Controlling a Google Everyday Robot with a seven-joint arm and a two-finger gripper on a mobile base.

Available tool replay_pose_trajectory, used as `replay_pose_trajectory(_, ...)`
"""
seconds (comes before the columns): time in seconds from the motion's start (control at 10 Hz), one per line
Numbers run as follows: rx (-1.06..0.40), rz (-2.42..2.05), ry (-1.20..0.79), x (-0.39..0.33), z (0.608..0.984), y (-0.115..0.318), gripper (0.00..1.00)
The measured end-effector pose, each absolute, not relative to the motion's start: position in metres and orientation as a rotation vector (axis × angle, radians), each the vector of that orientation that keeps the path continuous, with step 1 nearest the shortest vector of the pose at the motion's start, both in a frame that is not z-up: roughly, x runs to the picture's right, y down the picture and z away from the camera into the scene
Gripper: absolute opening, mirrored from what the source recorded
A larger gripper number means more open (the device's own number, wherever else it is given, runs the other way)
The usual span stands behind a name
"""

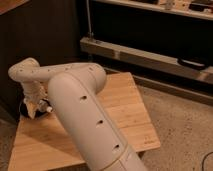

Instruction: Place the bottle in the ceramic bowl

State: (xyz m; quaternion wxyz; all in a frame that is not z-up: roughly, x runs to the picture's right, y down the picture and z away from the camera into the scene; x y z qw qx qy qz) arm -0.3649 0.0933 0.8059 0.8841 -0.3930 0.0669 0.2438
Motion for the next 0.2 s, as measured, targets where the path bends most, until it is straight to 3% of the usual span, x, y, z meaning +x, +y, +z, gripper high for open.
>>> replay_pose_trajectory(0.2,-0.777,0.539,0.096,-0.3453,0.7949,0.0742,0.76)
